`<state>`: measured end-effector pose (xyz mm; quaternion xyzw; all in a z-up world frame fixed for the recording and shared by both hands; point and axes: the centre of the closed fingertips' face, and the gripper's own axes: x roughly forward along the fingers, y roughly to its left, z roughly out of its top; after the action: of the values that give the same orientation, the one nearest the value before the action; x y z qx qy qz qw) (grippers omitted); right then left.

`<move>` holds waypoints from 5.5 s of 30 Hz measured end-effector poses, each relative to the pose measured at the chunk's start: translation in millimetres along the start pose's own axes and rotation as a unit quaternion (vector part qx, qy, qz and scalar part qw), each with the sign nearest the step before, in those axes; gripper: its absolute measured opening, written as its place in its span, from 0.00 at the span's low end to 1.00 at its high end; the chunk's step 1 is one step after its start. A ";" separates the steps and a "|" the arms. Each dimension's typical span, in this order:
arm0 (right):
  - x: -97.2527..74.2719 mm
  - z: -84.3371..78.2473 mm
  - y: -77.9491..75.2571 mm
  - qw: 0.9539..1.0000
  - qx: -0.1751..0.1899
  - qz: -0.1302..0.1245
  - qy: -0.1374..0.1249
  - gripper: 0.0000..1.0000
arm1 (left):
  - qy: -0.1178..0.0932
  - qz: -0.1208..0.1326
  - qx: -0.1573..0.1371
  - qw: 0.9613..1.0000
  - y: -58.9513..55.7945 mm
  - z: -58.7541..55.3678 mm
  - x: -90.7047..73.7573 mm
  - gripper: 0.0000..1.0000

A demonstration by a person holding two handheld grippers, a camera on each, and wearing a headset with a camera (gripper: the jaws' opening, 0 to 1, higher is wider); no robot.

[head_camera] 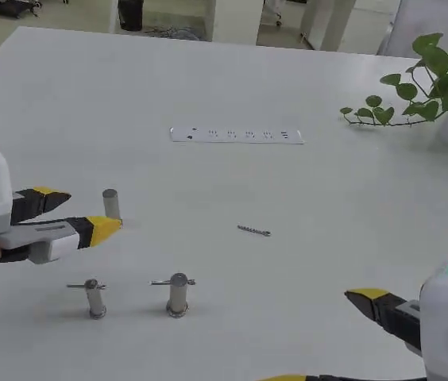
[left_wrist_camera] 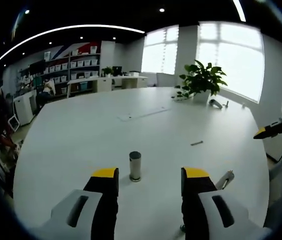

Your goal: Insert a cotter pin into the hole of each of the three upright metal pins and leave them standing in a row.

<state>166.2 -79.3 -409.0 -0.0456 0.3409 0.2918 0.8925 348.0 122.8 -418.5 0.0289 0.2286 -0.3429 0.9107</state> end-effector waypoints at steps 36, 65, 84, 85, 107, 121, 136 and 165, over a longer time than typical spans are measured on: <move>11.3 -20.2 15.1 0.999 0.009 0.022 0.044 0.93 | -0.012 -0.014 -0.004 1.000 26.0 -19.3 62.5 0.11; 20.1 -11.3 24.4 0.998 -0.015 0.040 0.040 0.92 | -0.020 0.026 -0.005 0.999 40.4 -2.4 16.2 0.09; 20.0 -1.7 44.7 0.996 -0.049 0.067 0.015 0.92 | -0.007 0.011 0.013 1.000 -4.9 -13.3 -65.1 0.09; 19.6 -1.6 45.8 0.996 -0.050 0.069 0.014 0.92 | -0.007 0.011 0.012 1.000 -7.3 -15.8 -68.9 0.09; 15.9 -4.9 51.1 0.995 -0.062 0.074 0.005 0.92 | -0.010 0.010 0.002 1.000 -73.2 -35.7 -126.7 0.09; 12.9 -9.3 44.9 0.997 -0.056 0.061 -0.002 0.91 | -0.005 -0.042 0.024 0.999 -131.0 -31.6 -105.7 0.09; 8.6 -13.4 38.5 0.997 -0.046 0.055 -0.006 0.91 | 0.026 -0.057 0.022 0.998 -148.7 -55.3 -70.8 0.09; 5.7 -18.9 39.4 0.997 -0.049 0.054 0.002 0.91 | 0.052 -0.048 0.029 0.997 -149.1 -77.2 -51.0 0.09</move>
<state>136.8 -49.3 -422.4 -0.0718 0.3302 0.3555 0.8714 188.7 56.3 -449.7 0.0617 0.2667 -0.3905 0.8789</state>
